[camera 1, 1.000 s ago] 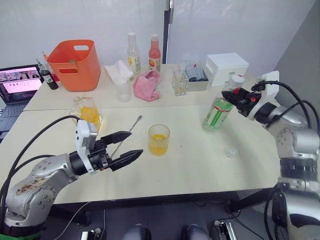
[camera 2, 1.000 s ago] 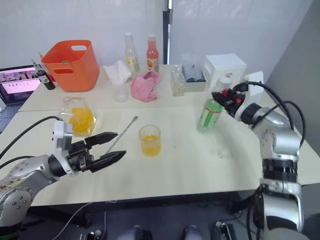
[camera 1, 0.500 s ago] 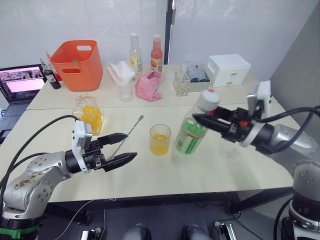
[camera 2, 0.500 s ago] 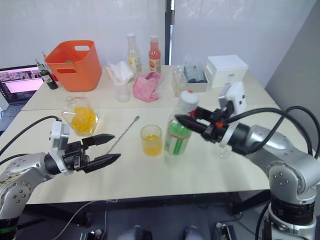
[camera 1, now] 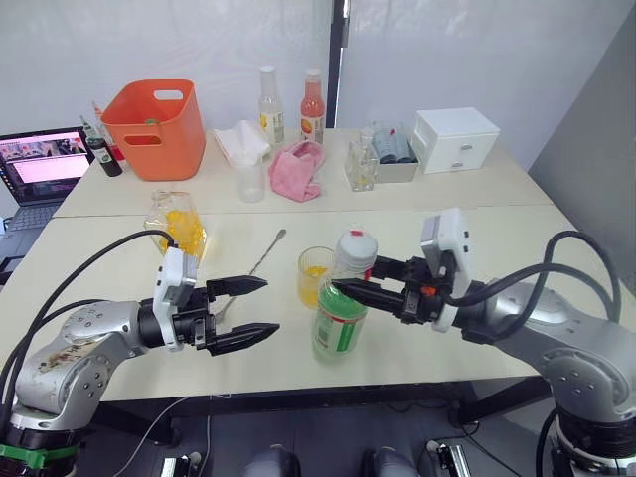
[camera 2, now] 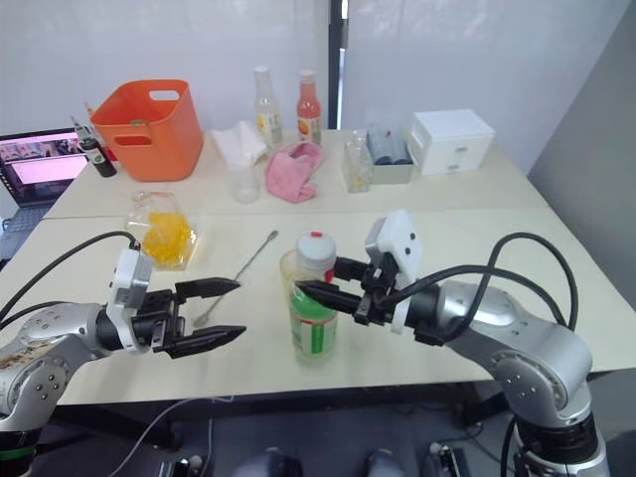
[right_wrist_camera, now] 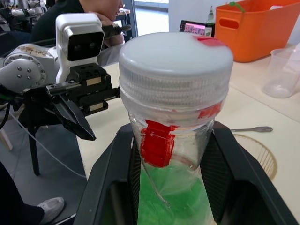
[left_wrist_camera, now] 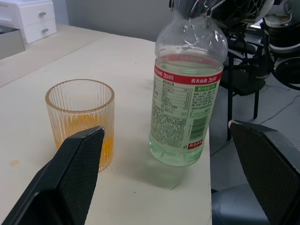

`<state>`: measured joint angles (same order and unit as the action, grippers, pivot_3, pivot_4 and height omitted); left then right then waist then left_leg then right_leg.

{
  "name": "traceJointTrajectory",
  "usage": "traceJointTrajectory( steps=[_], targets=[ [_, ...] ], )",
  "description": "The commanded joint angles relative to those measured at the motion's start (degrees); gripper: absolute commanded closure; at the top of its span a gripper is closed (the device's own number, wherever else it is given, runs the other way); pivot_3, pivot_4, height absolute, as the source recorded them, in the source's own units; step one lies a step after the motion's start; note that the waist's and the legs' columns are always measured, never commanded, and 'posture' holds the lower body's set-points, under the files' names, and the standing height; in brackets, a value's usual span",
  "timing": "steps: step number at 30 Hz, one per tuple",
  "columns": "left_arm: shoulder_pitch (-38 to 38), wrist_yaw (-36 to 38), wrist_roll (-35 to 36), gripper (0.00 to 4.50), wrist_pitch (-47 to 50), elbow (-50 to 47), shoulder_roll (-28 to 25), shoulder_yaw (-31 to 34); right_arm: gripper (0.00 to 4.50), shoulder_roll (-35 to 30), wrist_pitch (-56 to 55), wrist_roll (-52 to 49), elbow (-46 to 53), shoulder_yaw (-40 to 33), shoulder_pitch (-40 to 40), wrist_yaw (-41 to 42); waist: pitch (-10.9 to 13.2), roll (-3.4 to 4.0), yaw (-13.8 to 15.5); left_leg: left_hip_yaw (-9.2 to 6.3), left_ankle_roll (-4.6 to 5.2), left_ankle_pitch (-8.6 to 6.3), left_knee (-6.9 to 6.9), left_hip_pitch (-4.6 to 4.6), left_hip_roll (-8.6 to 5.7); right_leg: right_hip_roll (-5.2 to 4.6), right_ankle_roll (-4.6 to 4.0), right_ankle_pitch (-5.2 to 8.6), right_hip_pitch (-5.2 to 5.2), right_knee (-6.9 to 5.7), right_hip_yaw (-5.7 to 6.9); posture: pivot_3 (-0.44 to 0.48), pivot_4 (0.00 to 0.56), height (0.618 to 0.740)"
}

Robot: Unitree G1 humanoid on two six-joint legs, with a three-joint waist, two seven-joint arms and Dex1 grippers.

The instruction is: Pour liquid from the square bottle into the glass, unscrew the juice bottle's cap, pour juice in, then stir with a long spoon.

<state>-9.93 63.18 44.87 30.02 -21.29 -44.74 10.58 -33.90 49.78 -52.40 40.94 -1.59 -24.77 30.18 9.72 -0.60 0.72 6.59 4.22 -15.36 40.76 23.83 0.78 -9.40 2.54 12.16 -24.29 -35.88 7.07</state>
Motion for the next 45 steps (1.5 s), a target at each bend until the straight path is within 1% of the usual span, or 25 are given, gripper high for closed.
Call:
traceJointTrajectory(
  steps=[1,7,12,19,21,24,25,26,29,31,33,37,39,45],
  targets=[
    [-1.6,1.1,0.1,0.0,-1.0,-1.3,-0.4,-0.1,3.25,0.5,-5.5,5.6,0.8,3.8,1.4,2.0,0.0,0.0,0.0,0.0,0.0,0.0,0.0,0.0,0.0,0.0,0.0,0.0,0.0,0.0,0.0,0.0,0.15,0.713],
    [-2.8,1.1,0.7,0.0,-0.8,-1.7,0.1,0.1,3.25,0.9,-11.0,13.1,-0.9,8.4,3.7,4.6,0.0,0.0,0.0,0.0,-0.01,0.0,0.01,0.0,0.0,0.01,0.0,0.0,0.0,0.0,0.0,0.0,0.15,0.713],
    [-2.1,1.5,0.6,0.0,-1.1,-1.8,0.1,0.3,3.25,1.8,-13.4,15.2,-1.5,9.8,5.2,6.5,0.0,-0.01,-0.1,0.0,-0.01,0.01,0.01,-0.02,0.02,0.02,0.0,0.0,0.01,0.0,0.0,0.0,0.15,0.713],
    [-2.7,1.5,0.6,0.0,-1.1,-1.7,0.0,0.4,3.25,1.5,-14.3,16.9,-1.4,10.1,5.2,8.4,0.0,-0.01,-0.1,-0.01,-0.03,0.02,0.01,-0.05,0.05,0.05,-0.01,0.01,0.01,-0.02,-0.02,0.0,0.15,0.713],
    [-2.6,1.6,0.6,0.0,-1.0,-1.7,0.0,0.4,2.19,1.2,-13.4,15.9,-1.3,9.4,4.9,9.1,0.0,-0.01,-0.1,-0.01,-0.03,0.02,0.01,-0.05,0.05,0.05,-0.01,0.01,0.01,-0.02,-0.02,0.0,0.15,0.713],
    [-2.8,1.9,0.6,0.0,-1.0,-1.5,-0.1,0.2,1.27,0.4,-12.5,13.7,-2.4,7.2,3.0,10.7,0.0,-0.01,-0.1,-0.01,-0.03,0.02,0.02,-0.05,0.05,0.05,-0.02,0.0,0.01,-0.02,-0.02,0.0,0.15,0.713],
    [-2.8,2.1,0.7,0.0,-0.9,-1.4,-0.2,0.3,0.82,-0.2,-12.1,12.4,-3.3,6.1,2.1,12.0,0.0,-0.01,-0.1,-0.01,-0.03,0.02,0.02,-0.05,0.05,0.05,-0.02,0.0,0.01,-0.02,-0.02,0.0,0.15,0.713],
    [-2.9,2.3,0.7,0.0,-0.9,-1.3,-0.2,0.2,0.51,-1.2,-11.8,11.0,-4.7,5.2,0.8,14.2,0.0,-0.01,-0.1,-0.01,-0.03,0.02,0.02,-0.05,0.05,0.04,-0.02,0.0,0.01,-0.02,-0.02,0.0,0.15,0.713],
    [-3.2,2.8,0.6,0.0,-0.8,-1.1,-0.2,-0.2,0.51,-4.1,-11.7,8.2,-9.4,4.1,-2.6,21.4,0.0,-0.02,0.0,-0.02,-0.02,0.01,0.04,-0.05,0.04,0.04,-0.04,-0.01,0.03,-0.01,-0.01,0.0,0.15,0.713],
    [-3.3,3.1,0.6,0.0,-0.7,-0.9,-0.1,-0.5,0.51,-5.9,-13.7,8.7,-15.1,5.5,-6.5,29.6,0.0,-0.02,-0.1,-0.02,0.01,0.0,0.04,-0.05,0.05,0.04,-0.04,-0.01,0.04,0.01,0.0,0.0,0.15,0.713],
    [-3.4,3.3,0.7,0.0,-0.5,-0.8,0.0,-0.6,0.51,-6.2,-14.5,8.4,-20.2,6.6,-9.8,36.1,0.0,-0.02,-0.1,-0.01,0.02,0.0,0.04,-0.05,0.04,0.05,-0.05,-0.02,0.04,0.01,-0.01,0.0,0.15,0.713],
    [-3.3,3.6,0.8,0.0,-0.1,-1.1,-0.5,-0.5,0.51,-4.7,-20.1,13.0,-30.3,11.4,-16.7,47.6,0.0,-0.02,-0.2,-0.01,0.02,0.0,0.04,-0.06,0.06,0.08,-0.06,-0.02,0.02,0.0,-0.01,0.0,0.15,0.713],
    [-2.9,3.8,1.0,0.0,0.2,-1.5,-1.0,0.0,0.51,-3.1,-22.1,14.6,-34.0,12.9,-19.3,50.9,0.0,-0.02,-0.3,-0.01,0.02,0.0,0.04,-0.05,0.06,0.08,-0.06,-0.02,0.03,0.01,0.0,0.0,0.15,0.713],
    [-1.5,3.7,2.0,0.0,1.4,-2.7,-2.9,1.8,0.51,0.8,-28.1,19.2,-40.4,16.0,-22.8,57.6,0.0,-0.02,-0.2,-0.01,0.01,0.0,0.05,-0.03,0.05,0.05,-0.05,-0.03,0.05,-0.02,0.01,0.0,0.15,0.713]
  ],
)
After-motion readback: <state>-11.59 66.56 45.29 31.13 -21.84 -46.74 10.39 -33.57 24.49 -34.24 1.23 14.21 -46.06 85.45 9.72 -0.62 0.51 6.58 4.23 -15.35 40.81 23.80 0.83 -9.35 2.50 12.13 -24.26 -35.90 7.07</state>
